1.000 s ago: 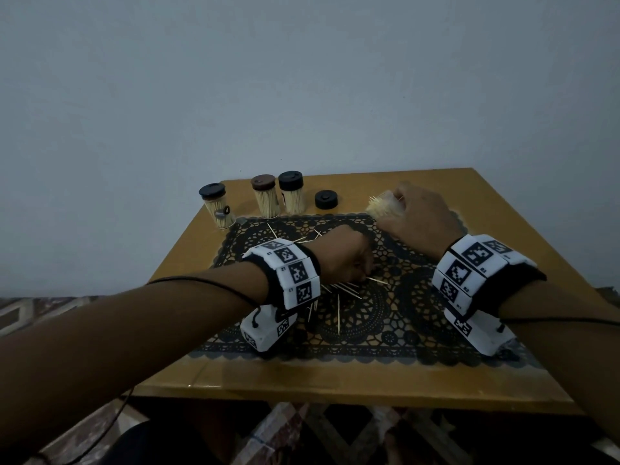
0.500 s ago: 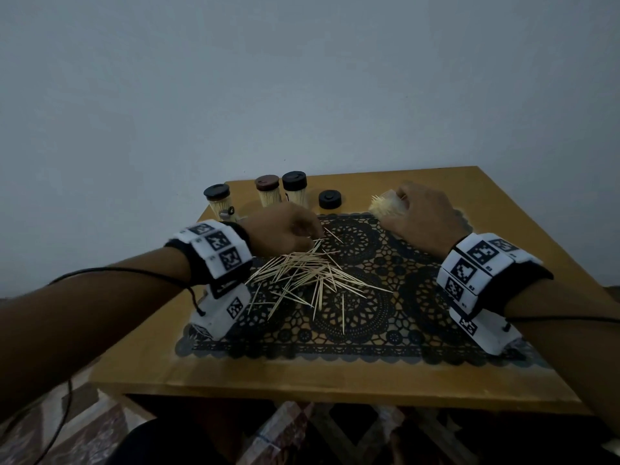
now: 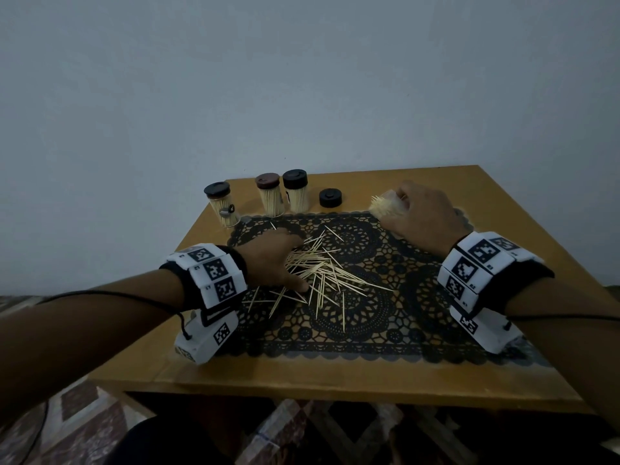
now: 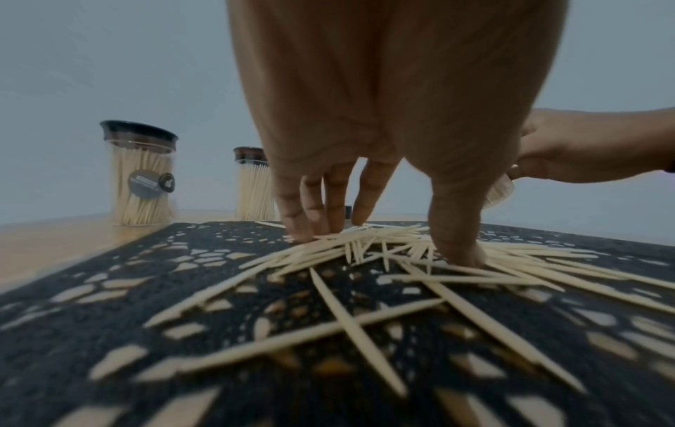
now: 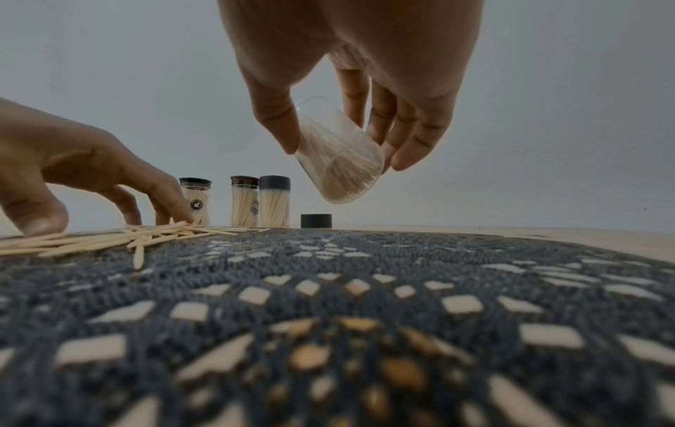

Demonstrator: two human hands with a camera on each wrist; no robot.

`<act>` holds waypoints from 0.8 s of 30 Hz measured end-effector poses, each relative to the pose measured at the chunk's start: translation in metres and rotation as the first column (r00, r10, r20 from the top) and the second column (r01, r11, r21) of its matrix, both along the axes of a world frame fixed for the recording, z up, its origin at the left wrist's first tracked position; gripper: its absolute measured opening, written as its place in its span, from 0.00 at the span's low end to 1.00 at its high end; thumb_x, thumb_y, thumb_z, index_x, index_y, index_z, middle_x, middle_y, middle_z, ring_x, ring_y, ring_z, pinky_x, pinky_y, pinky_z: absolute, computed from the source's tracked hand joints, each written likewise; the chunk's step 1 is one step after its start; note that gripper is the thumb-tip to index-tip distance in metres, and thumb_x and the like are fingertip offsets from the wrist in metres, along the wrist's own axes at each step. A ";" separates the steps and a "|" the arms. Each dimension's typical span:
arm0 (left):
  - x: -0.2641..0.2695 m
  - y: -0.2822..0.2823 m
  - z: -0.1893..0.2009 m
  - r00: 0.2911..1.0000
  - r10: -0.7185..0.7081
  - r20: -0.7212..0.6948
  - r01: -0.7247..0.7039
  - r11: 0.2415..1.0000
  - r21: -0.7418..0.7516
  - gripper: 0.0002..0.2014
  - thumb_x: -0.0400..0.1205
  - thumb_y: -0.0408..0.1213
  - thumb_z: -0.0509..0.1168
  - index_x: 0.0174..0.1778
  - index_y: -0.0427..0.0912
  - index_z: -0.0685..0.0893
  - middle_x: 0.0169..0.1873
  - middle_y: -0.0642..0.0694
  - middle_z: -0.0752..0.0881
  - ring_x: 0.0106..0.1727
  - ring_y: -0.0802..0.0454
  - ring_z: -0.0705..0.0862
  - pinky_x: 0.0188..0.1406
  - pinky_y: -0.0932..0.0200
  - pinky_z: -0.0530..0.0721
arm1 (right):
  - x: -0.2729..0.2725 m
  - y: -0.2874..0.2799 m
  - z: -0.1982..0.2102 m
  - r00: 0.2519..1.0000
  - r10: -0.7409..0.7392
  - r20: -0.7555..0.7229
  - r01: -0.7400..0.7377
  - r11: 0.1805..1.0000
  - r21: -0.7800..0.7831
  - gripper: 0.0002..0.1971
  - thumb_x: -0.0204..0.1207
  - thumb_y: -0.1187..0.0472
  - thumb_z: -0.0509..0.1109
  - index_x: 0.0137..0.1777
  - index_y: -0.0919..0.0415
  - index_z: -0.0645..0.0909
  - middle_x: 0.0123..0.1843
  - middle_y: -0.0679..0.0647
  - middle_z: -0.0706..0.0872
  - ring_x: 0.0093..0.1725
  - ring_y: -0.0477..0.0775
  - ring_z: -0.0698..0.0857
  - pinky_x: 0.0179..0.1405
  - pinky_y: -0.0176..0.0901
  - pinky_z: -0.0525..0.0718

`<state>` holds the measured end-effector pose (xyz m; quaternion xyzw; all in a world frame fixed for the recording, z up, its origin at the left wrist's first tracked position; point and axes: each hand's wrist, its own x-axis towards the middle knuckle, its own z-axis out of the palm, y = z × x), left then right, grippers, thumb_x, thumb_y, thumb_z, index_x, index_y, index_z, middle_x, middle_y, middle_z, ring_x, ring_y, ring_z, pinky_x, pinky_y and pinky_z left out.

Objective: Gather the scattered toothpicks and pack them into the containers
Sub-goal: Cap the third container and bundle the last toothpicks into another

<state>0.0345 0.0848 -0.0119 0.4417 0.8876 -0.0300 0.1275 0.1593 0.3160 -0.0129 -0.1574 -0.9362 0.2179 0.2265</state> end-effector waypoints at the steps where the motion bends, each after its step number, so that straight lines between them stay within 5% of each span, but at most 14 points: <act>1: 0.000 -0.001 -0.001 1.000 -0.011 -0.011 0.011 1.000 0.025 0.41 0.73 0.57 0.73 0.78 0.42 0.68 0.74 0.42 0.71 0.72 0.44 0.71 0.71 0.51 0.72 | 0.000 0.000 0.000 1.000 0.004 -0.003 -0.004 1.000 -0.003 0.17 0.73 0.51 0.76 0.54 0.61 0.77 0.47 0.52 0.81 0.45 0.53 0.79 0.41 0.42 0.73; 7: 0.004 -0.004 -0.004 0.997 -0.078 -0.017 0.080 0.981 0.177 0.24 0.75 0.45 0.75 0.67 0.45 0.82 0.61 0.48 0.83 0.60 0.49 0.81 0.59 0.55 0.80 | 0.000 -0.001 0.000 0.999 0.038 0.008 -0.038 0.999 -0.001 0.16 0.72 0.52 0.77 0.51 0.60 0.76 0.47 0.53 0.82 0.45 0.55 0.80 0.40 0.45 0.75; 12: 0.000 -0.003 -0.003 0.997 -0.064 -0.032 0.069 0.980 0.186 0.21 0.78 0.41 0.73 0.66 0.43 0.83 0.61 0.45 0.84 0.59 0.48 0.82 0.59 0.55 0.80 | 0.001 -0.004 0.001 0.992 0.108 0.061 -0.108 0.994 -0.004 0.19 0.71 0.53 0.78 0.56 0.63 0.79 0.51 0.57 0.85 0.48 0.59 0.83 0.49 0.53 0.83; 16: -0.001 -0.001 -0.003 0.985 -0.132 -0.107 0.142 0.985 0.092 0.18 0.82 0.42 0.68 0.67 0.43 0.84 0.59 0.43 0.81 0.59 0.44 0.78 0.58 0.52 0.76 | 0.002 -0.009 0.000 0.968 0.232 0.091 -0.235 0.972 0.015 0.18 0.69 0.54 0.80 0.55 0.62 0.81 0.49 0.56 0.86 0.44 0.56 0.83 0.37 0.42 0.78; 24: 0.000 0.001 -0.006 0.962 -0.211 -0.173 0.227 0.971 0.078 0.11 0.84 0.36 0.62 0.58 0.40 0.88 0.49 0.41 0.86 0.51 0.44 0.82 0.52 0.53 0.78 | 0.000 -0.008 -0.003 0.933 0.305 0.191 -0.319 0.946 0.051 0.22 0.67 0.55 0.81 0.60 0.57 0.82 0.51 0.50 0.83 0.45 0.50 0.79 0.34 0.32 0.70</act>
